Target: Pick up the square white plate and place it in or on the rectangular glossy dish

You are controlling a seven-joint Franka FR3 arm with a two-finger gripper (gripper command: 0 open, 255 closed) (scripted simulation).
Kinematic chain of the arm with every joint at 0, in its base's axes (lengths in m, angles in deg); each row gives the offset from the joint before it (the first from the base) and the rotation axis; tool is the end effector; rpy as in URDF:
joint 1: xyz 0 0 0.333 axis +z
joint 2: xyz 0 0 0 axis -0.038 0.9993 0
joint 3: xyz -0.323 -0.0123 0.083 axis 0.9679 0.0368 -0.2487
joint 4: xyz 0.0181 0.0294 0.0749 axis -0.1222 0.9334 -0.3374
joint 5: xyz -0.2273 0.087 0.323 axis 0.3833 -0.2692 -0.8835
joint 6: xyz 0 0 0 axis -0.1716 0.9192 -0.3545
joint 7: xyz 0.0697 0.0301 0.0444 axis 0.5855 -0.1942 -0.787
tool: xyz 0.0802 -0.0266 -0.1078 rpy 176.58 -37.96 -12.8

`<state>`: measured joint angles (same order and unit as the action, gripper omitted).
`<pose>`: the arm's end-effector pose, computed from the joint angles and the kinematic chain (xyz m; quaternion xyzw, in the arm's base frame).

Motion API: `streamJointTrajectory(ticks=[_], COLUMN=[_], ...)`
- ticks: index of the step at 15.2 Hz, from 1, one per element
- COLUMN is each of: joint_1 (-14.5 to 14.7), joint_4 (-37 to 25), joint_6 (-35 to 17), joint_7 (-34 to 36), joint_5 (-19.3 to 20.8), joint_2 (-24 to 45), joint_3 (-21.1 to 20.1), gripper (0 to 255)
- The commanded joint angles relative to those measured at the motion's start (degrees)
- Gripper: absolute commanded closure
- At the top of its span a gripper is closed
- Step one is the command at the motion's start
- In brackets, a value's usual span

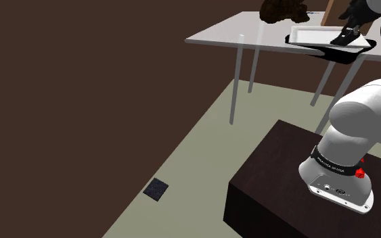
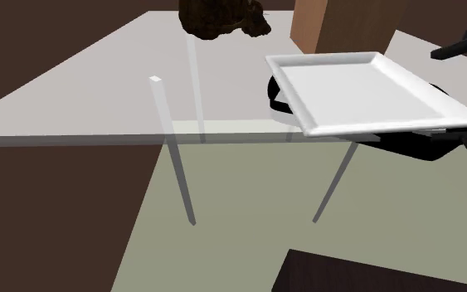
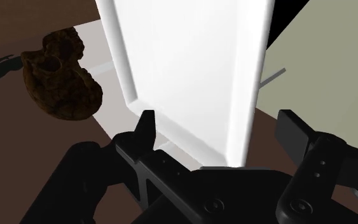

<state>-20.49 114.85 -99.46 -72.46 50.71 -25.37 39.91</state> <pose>0.0999 -0.1711 0.5317 0.8875 0.1580 0.1856 0.3910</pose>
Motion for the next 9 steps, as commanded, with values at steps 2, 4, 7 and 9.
streamJointTrajectory(ticks=[2,4,7,9], joint_1=[-2.6,-10.7,-10.7,-10.7], joint_4=[-1.6,-2.9,-2.9,-2.9], joint_6=[1.9,0.8,0.8,0.8], joint_7=[-3.4,-10.6,-10.6,-10.6], joint_5=[-6.9,-17.4,-17.4,-17.4], joint_2=[-1.2,-1.2,-1.2,-1.2], joint_3=[-4.8,-9.4,-9.4,-9.4], gripper=[0,0,0,0])
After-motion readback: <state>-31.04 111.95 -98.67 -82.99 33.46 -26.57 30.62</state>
